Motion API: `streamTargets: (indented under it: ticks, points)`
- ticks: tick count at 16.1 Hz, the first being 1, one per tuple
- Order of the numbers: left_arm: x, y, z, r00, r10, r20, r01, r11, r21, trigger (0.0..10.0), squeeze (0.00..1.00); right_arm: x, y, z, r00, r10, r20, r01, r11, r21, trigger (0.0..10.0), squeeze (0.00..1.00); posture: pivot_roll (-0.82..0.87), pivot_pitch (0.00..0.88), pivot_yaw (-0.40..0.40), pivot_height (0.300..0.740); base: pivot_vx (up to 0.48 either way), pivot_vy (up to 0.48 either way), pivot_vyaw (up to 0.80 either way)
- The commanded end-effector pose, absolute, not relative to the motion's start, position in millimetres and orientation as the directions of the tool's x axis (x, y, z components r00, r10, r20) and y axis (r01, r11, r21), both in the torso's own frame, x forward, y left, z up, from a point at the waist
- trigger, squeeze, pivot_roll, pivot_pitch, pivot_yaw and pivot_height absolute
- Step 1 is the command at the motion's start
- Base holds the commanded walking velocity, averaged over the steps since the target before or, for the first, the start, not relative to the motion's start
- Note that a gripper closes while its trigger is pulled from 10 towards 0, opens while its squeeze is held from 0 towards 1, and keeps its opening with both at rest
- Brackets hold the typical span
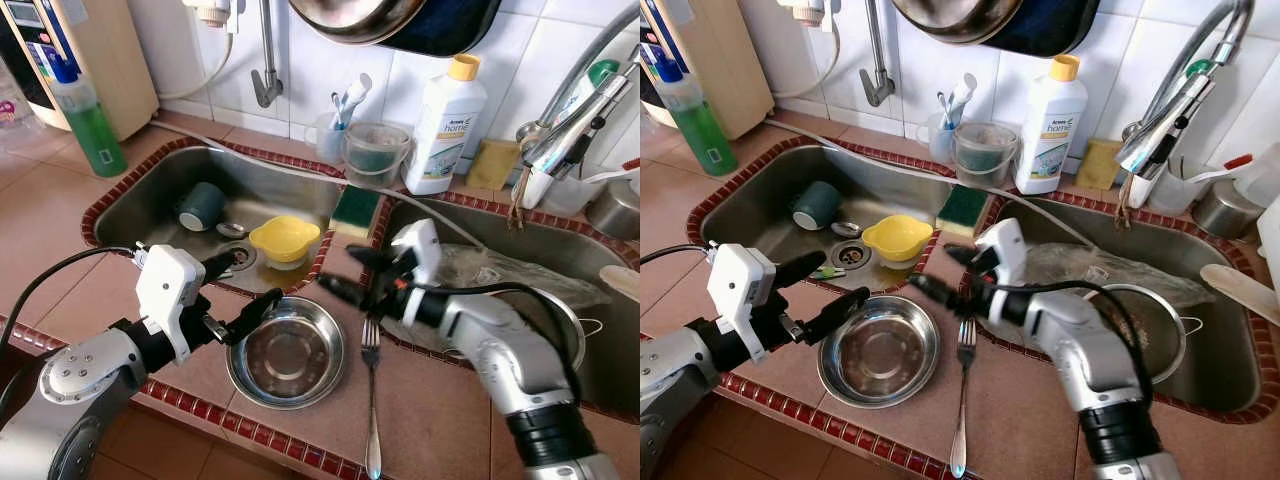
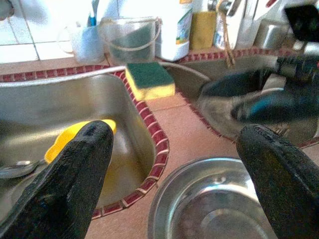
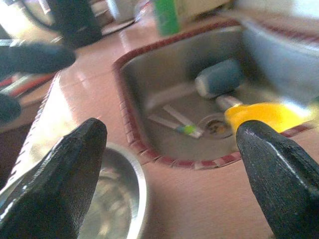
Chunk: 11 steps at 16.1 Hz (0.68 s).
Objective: Kitchen organization
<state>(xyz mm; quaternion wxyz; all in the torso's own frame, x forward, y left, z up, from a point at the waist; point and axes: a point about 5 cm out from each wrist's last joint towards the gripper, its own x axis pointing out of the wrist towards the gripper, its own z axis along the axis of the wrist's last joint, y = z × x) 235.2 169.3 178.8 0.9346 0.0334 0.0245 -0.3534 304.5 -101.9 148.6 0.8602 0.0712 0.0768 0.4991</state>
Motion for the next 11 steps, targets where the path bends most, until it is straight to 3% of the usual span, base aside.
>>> streamTargets:
  ticks: [1, 4, 11]
  points:
    - [232.2, 168.6, 183.4, 0.746, -0.663, -0.057, 0.666, 0.744, 0.056, 10.0, 0.00, 304.1, -97.2, 150.1, 0.449, 0.890, -0.074, -0.869, 0.455, 0.196, 10.0, 0.00, -0.03, 0.069, -0.050, 0.740, 0.000, 0.000, 0.00]
    - [232.6, 168.6, 183.8, 0.751, -0.658, -0.058, 0.660, 0.749, 0.048, 10.0, 0.00, 298.8, -86.9, 134.6, 0.352, 0.926, -0.137, -0.897, 0.375, 0.235, 10.0, 0.00, -0.02, 0.072, -0.051, 0.740, 0.000, 0.000, 0.00]
    - [233.7, 167.1, 183.8, 0.754, -0.654, -0.058, 0.657, 0.754, 0.032, 10.0, 0.00, 288.8, -82.7, 111.3, 0.249, 0.942, -0.226, -0.892, 0.314, 0.325, 10.0, 0.00, -0.02, 0.069, -0.054, 0.740, 0.000, 0.000, 0.00]
